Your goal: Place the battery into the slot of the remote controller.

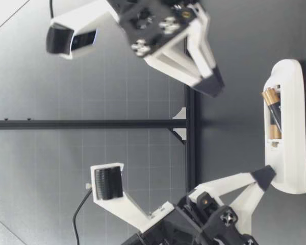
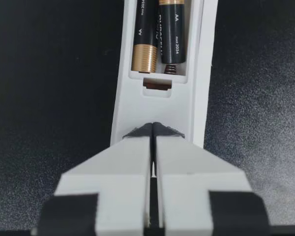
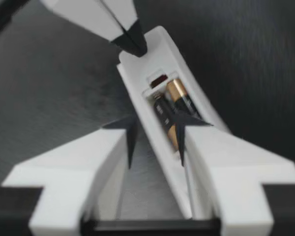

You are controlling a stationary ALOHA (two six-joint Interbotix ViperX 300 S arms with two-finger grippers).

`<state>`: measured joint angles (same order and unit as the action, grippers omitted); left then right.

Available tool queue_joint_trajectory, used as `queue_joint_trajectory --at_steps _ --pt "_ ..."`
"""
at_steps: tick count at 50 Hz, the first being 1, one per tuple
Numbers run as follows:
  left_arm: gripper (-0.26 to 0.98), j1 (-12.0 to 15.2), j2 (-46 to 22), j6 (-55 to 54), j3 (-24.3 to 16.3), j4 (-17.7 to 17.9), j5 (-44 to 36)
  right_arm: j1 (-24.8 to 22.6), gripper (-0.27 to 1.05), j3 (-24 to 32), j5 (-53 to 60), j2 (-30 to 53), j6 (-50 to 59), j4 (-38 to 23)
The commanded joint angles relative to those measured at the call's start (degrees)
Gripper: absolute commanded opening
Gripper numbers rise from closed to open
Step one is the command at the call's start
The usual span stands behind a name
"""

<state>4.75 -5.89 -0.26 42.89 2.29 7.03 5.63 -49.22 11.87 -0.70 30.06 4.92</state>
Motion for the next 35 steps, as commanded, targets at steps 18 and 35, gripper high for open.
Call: queue_joint_trajectory --at_steps 18,35 --pt "-0.14 0.18 0.26 -0.70 -0.09 0.35 0.26 0.97 -0.11 -1.14 -2.02 -0.79 29.44 0.35" --pt "-0.14 0.09 -0.18 -0.88 -0.09 0.35 0.26 1.58 -0.16 2.29 -5.62 3.78 34.19 0.26"
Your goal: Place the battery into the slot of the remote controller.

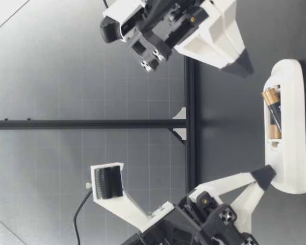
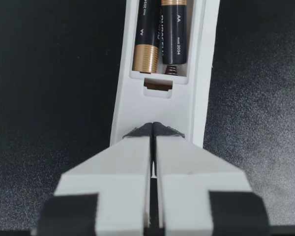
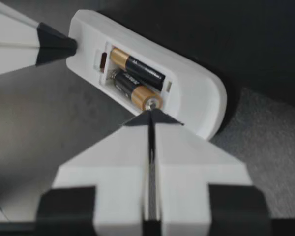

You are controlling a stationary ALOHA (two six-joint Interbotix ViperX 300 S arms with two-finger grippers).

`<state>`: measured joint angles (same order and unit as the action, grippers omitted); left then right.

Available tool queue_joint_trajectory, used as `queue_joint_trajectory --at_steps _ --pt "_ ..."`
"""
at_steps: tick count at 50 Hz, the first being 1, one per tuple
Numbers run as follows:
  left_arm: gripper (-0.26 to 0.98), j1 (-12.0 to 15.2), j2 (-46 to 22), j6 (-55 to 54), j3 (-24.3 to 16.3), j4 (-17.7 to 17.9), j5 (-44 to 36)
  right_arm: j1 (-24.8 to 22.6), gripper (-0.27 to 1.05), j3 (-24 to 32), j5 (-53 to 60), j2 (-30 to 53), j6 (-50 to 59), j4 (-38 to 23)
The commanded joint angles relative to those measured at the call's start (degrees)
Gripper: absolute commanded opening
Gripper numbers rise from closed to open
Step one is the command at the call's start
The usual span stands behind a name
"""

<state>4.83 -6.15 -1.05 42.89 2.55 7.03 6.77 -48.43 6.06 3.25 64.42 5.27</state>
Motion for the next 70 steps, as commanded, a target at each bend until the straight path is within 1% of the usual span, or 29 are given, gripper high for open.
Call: queue_joint_trajectory --at_steps 1,9,26,34,43,57,64,70 --pt "-0.14 0.09 0.09 -0.09 -0.09 0.09 0.26 0.53 -0.16 1.67 0.18 0.00 -0.26 -0.09" --pt "-0.14 0.09 -0.18 -0.09 -0.09 0.18 0.26 0.44 -0.16 3.34 -0.26 1.58 -0.35 -1.23" --pt "-0.14 0.09 -0.18 0.00 -0.18 0.18 0.26 0.53 -0.16 4.04 -0.97 2.64 -0.35 -1.67" --pt "-0.14 0.09 -0.35 0.00 -0.26 0.18 0.26 -0.18 -0.16 4.92 -1.23 3.69 -0.35 -1.85" --pt "-0.14 0.09 -0.44 0.00 -0.18 0.18 0.26 -0.79 -0.16 6.33 -2.02 5.01 -0.35 -3.34" --pt "-0.14 0.09 -0.53 0.09 -0.26 0.18 0.35 -1.67 -0.16 7.65 -5.45 6.24 -0.35 -5.01" --pt "-0.14 0.09 -0.62 0.00 -0.44 0.18 0.35 -2.02 -0.16 7.65 -8.44 5.45 -0.44 -6.77" --pt "-0.14 0.09 -0.53 0.00 -0.79 0.18 0.35 -1.85 -0.16 7.56 -11.51 2.64 -0.44 -10.20"
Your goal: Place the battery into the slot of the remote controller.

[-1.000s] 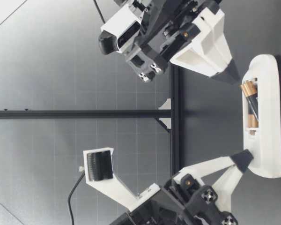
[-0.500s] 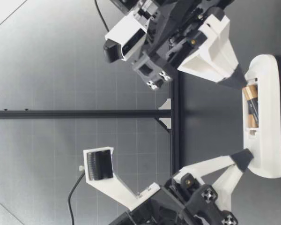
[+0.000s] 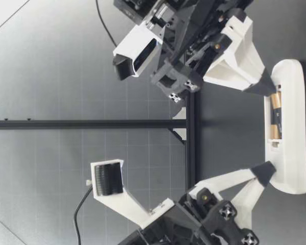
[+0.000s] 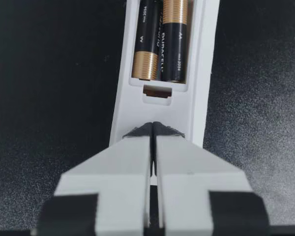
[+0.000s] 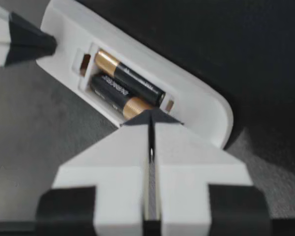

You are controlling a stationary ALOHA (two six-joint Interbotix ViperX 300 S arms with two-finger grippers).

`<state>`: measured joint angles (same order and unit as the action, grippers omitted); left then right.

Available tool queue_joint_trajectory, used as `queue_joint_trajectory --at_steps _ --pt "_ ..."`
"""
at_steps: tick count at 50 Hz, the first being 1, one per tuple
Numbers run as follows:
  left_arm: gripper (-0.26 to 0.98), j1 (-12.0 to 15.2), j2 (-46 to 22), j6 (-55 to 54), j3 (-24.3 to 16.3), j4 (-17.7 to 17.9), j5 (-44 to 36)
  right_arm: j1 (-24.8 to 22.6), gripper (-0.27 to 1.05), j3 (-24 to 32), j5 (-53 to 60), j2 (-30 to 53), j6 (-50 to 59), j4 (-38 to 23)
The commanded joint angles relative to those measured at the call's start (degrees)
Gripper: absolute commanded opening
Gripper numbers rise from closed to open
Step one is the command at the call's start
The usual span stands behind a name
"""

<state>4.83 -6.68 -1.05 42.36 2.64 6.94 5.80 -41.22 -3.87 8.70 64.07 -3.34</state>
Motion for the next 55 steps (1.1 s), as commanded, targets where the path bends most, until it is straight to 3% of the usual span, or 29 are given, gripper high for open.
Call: queue_joint_trajectory --at_steps 1,12,26,39,55 --pt "-0.14 0.09 0.00 -0.09 -0.26 0.00 0.35 -0.88 -0.16 0.26 -1.93 -3.25 0.00 -2.02" --pt "-0.14 0.09 0.97 0.26 -1.93 0.09 0.00 -0.88 -0.16 -0.62 -7.12 -7.12 -0.09 -6.42" --pt "-0.14 0.09 -0.44 0.97 -7.82 0.00 -0.09 -0.88 -0.16 -1.85 -11.78 -14.50 0.00 -20.39" --pt "-0.14 -0.79 -4.39 0.97 -12.39 0.09 0.70 -0.88 -0.16 -2.99 -11.95 -14.41 0.00 -21.27" --pt "-0.14 -0.97 -8.35 1.05 -14.59 0.00 2.29 -0.88 -0.16 -3.25 -11.69 -14.33 0.00 -21.45"
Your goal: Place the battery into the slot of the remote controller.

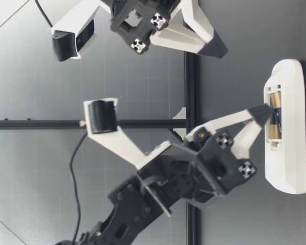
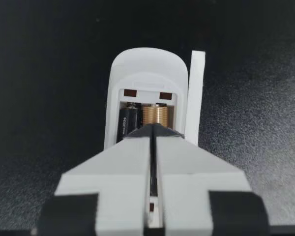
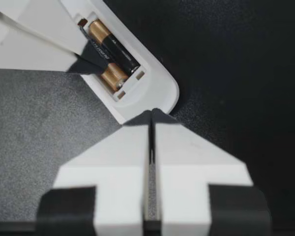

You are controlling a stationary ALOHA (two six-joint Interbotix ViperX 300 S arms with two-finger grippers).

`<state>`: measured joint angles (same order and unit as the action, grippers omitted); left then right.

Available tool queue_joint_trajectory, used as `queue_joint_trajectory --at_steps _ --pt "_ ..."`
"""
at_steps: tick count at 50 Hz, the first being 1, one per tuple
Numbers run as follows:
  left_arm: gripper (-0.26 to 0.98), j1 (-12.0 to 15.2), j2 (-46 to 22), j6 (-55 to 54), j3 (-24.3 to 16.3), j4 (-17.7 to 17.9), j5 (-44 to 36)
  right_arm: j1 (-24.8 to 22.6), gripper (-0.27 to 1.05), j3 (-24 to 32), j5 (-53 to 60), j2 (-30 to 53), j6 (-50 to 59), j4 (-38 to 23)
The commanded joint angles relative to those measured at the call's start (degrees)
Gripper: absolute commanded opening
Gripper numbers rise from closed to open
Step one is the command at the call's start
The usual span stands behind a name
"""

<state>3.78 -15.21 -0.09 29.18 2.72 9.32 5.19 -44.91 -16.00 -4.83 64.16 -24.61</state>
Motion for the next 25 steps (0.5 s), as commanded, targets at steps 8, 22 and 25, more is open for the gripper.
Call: queue_joint_trajectory --at_steps 8,22,25 --pt "-0.14 0.18 -2.11 -0.35 -1.58 0.00 0.35 -0.26 -0.16 -0.18 1.85 -0.79 0.00 -0.18" --pt "-0.14 0.09 3.60 -0.70 -0.70 -0.09 0.97 -0.26 -0.16 0.26 2.55 -1.85 -0.35 -2.81" --pt "-0.14 0.09 5.71 -0.70 -0.18 -0.09 0.62 -0.26 -0.16 0.35 2.72 -2.72 -0.26 -5.19"
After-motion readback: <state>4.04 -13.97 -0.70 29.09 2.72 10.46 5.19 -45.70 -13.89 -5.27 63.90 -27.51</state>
